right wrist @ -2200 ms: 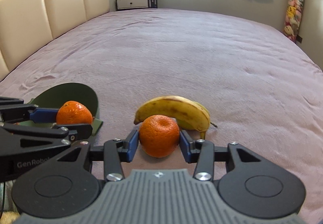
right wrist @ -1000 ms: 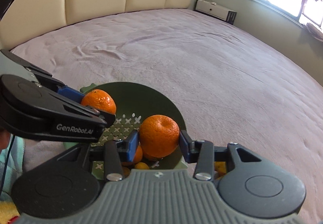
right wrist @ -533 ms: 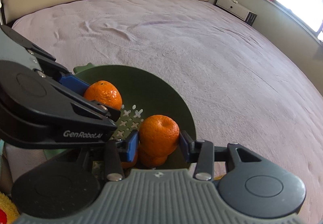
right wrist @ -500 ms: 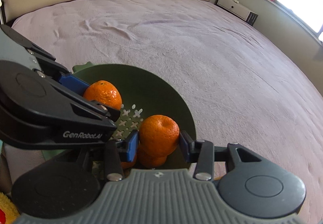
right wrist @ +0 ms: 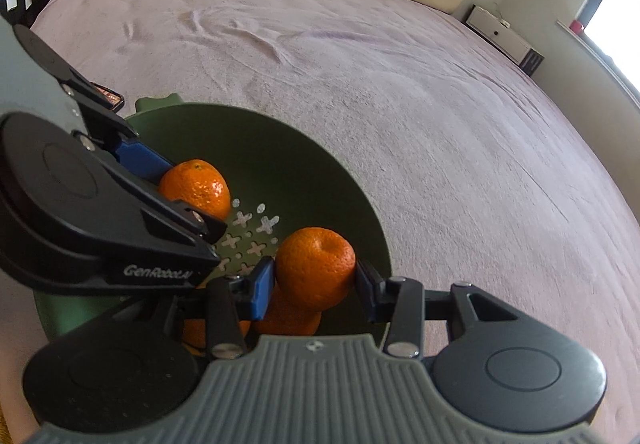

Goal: Organize fruits
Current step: 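Lower both mandarins into the colander and open both tools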

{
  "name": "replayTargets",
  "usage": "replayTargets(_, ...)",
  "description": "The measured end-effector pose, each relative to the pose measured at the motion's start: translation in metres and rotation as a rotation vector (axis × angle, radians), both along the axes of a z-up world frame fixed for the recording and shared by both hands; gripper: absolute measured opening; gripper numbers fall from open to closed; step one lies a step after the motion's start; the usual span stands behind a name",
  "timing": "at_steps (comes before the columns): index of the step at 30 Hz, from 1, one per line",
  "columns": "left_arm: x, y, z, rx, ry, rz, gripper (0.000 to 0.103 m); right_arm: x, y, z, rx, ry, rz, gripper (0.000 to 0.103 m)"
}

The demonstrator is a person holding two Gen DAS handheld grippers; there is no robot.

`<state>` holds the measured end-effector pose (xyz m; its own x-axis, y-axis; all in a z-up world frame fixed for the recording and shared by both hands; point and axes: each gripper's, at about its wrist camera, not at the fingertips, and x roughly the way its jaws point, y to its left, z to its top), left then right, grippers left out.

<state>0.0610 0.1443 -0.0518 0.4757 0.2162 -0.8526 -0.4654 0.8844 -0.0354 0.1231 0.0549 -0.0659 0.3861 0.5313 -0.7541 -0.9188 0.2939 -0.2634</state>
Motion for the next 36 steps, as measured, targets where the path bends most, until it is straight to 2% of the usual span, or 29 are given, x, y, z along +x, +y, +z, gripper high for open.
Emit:
replayTargets(11,0.002,0.006,0.000,-0.018,-0.012,0.028,0.051,0.007,0.011,-0.001,-0.009,-0.012,0.047,0.041)
replayTargets(18,0.000,0.009,0.002,-0.050,-0.029,0.041,0.053,0.014,0.010,0.000,0.008,0.033,0.029,0.041)
replayTargets(24,-0.002,0.013,0.010,-0.063,-0.050,0.070,0.066,0.019,0.013,0.003,0.027,0.077,0.011,0.041)
replayTargets(36,-0.004,0.018,0.014,-0.074,-0.033,0.103,0.067,0.026,0.028,-0.011,0.002,0.129,-0.004,0.041)
